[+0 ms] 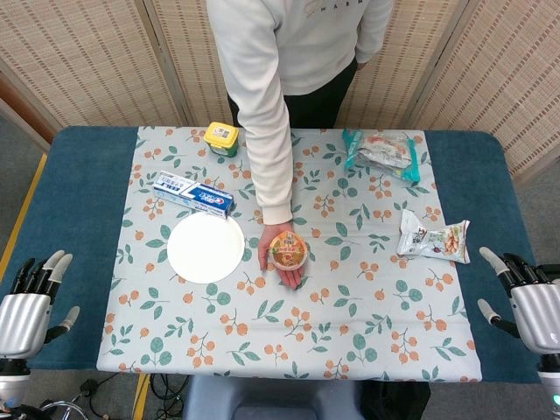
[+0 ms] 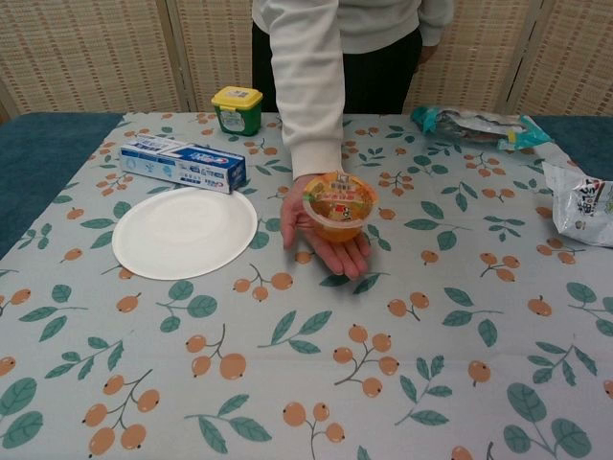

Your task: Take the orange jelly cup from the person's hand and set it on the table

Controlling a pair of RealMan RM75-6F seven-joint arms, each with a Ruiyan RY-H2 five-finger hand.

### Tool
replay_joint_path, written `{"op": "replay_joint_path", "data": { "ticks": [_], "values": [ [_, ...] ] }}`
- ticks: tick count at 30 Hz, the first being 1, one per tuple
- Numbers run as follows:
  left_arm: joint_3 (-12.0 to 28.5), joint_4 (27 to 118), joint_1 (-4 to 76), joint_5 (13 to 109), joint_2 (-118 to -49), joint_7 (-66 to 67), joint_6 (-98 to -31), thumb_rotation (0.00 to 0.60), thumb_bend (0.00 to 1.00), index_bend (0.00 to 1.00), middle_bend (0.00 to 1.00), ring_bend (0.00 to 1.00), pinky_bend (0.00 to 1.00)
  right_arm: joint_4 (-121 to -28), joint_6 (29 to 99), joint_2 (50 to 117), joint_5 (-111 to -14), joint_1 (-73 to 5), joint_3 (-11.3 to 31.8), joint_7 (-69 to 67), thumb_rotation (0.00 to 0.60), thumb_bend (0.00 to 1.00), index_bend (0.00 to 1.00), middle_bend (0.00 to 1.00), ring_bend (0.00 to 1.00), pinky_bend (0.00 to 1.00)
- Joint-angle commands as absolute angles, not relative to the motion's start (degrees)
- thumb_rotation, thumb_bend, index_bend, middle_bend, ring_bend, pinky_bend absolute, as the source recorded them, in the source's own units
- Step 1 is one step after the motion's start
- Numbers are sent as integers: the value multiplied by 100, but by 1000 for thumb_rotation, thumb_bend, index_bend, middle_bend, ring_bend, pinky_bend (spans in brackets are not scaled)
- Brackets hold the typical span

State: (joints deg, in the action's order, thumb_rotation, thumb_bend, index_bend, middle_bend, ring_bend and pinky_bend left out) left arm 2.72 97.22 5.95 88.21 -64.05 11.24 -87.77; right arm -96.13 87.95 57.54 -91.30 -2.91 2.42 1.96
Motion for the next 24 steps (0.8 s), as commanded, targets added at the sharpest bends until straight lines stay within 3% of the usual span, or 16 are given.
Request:
{"op": "replay_joint_path", "data": {
  "ticks": [1,17,24],
  "values": [
    [270,9708,589,8823,-6417,1109,-8783,600,278,39,38,111,64,-9622,8792,5757,-9133,-296,244,201,600,248,132,244,170,297],
    [252,9679,549,8831,-6432,1087,-8808,600,278,39,39,111,63,-9671,8728,5753,-9221,-379,245,237,600,248,132,244,170,297],
    [258,9684,527,8822,-6394,1066,-8832,600,278,38,39,111,64,-9867,8372,5671,-9471,-735,303,423,600,248,132,244,170,297]
  ]
}}
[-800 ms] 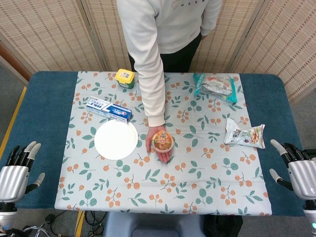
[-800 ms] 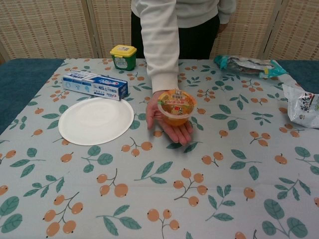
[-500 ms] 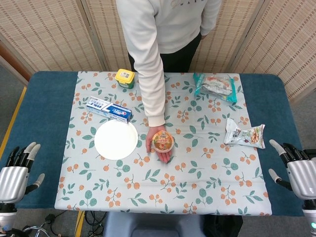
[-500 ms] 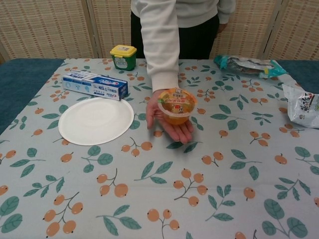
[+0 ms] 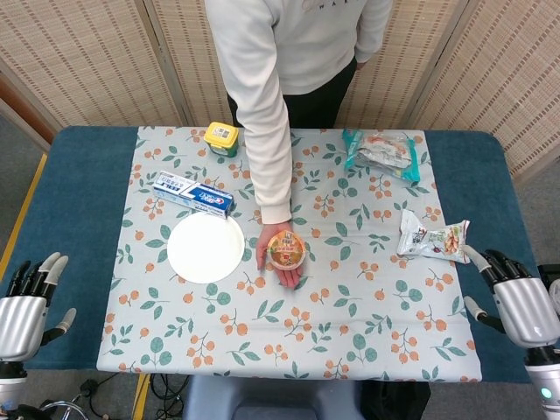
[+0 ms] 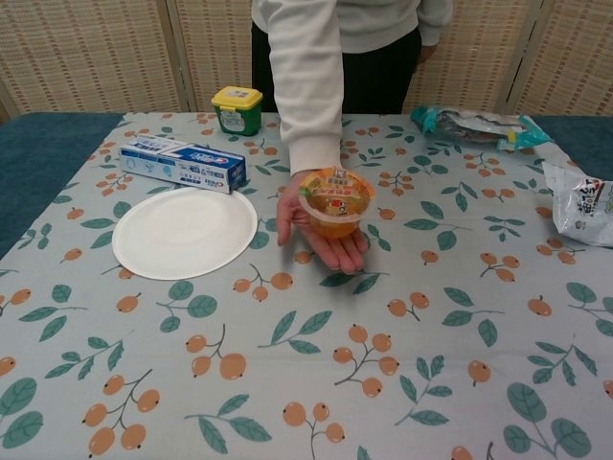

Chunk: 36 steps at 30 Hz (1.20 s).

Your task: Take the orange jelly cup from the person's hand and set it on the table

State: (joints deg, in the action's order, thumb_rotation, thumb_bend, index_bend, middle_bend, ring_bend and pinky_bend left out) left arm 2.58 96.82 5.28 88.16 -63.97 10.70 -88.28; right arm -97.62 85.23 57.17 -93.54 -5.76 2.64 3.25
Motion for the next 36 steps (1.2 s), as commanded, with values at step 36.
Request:
{"op": "replay_joint_path", "data": {
  "ticks": [36],
  "values": [
    [186,9475,263,8853,-6411,787,-9092,600,278,38,39,111,63,-9965,4320,7708,-7006,-4614,1355,2829,600,122,0,12,0,187]
  ]
}}
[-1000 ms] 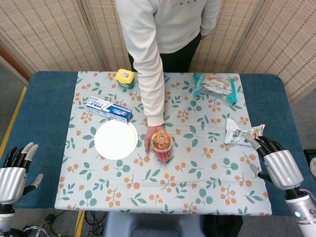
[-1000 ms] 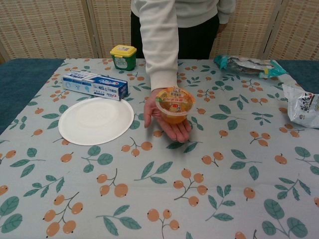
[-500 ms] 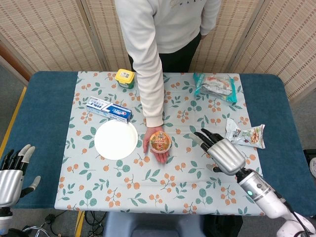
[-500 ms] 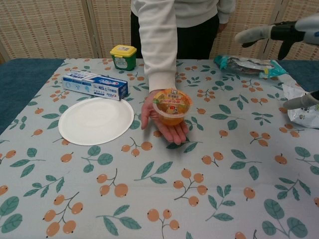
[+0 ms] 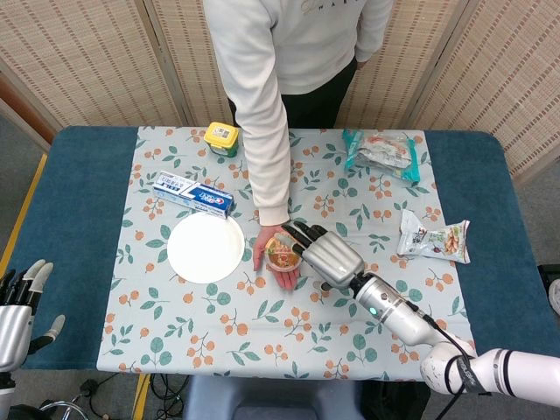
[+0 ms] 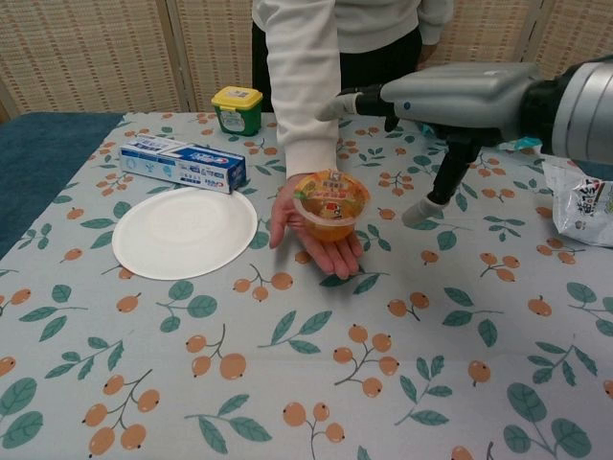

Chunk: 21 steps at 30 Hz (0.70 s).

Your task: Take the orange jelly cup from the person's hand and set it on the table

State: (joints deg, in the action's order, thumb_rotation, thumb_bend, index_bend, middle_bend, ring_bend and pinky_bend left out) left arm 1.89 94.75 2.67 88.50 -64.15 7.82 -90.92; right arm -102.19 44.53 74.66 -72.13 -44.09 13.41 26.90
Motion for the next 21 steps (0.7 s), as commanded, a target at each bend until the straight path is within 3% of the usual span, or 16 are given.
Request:
{"op": "replay_joint_path", "data": {
  "ticks": [1,15,21],
  "values": [
    [184,9480,260,8857,-6405,790,-9093,600,278,39,39,111,64,-9852,4277,7810,-6907,-4706,1350,2877,600,122,0,10,0,187],
    [180,9398,187,8802,-6406,699,-9107,600,278,38,39,111,64,-8890,4061,8651,-6069,-5464,1185,3183,600,158,0,10,0,187],
    [187,9356,180,8801,-6427,652,-9103,600,278,39,38,111,64,-8654,4185,8866,-6039,-5593,1128,3152,600,209,0,72,0,187]
  ]
}}
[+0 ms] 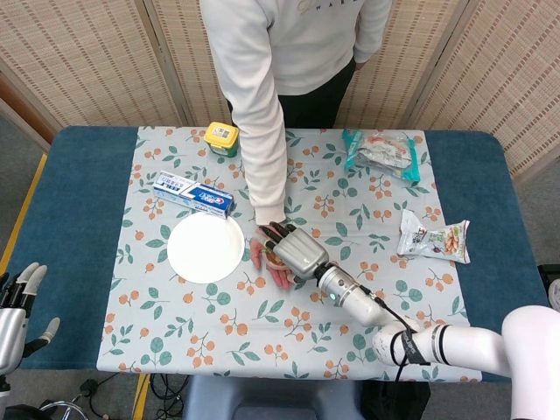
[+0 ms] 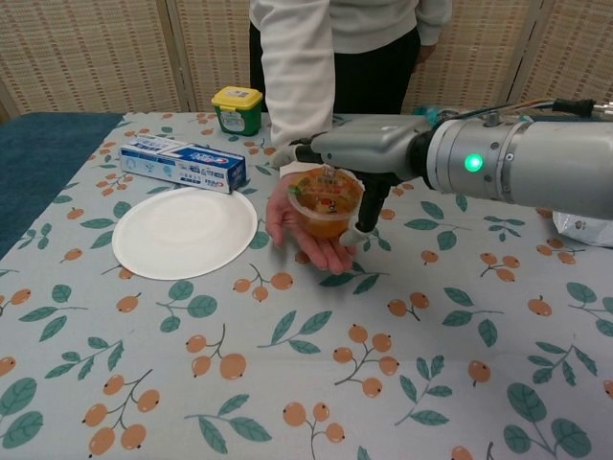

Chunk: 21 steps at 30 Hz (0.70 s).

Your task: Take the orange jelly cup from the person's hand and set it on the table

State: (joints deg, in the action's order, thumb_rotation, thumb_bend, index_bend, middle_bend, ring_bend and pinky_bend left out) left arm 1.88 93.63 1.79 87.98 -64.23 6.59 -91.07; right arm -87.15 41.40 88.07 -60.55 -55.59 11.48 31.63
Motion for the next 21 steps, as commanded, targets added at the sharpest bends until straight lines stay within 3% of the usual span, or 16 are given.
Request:
{"op": "replay_joint_path", "data": {
  "ticks": [1,12,21],
  "values": [
    [184,9348,181,8808,-6433,646,-9097,600,278,39,39,111,64,-8604,4213,8908,-6036,-5614,1113,3152,600,225,0,90,3,187],
    [175,9253,123,8765,-6469,562,-9114,600,278,39,38,111,64,-8137,4109,9177,-5663,-5854,1049,3049,600,264,40,146,61,210],
    [173,9206,99,8753,-6481,527,-9107,600,278,39,39,111,63,-8072,4312,9220,-6018,-5816,994,2717,600,358,358,333,257,467]
  ]
}}
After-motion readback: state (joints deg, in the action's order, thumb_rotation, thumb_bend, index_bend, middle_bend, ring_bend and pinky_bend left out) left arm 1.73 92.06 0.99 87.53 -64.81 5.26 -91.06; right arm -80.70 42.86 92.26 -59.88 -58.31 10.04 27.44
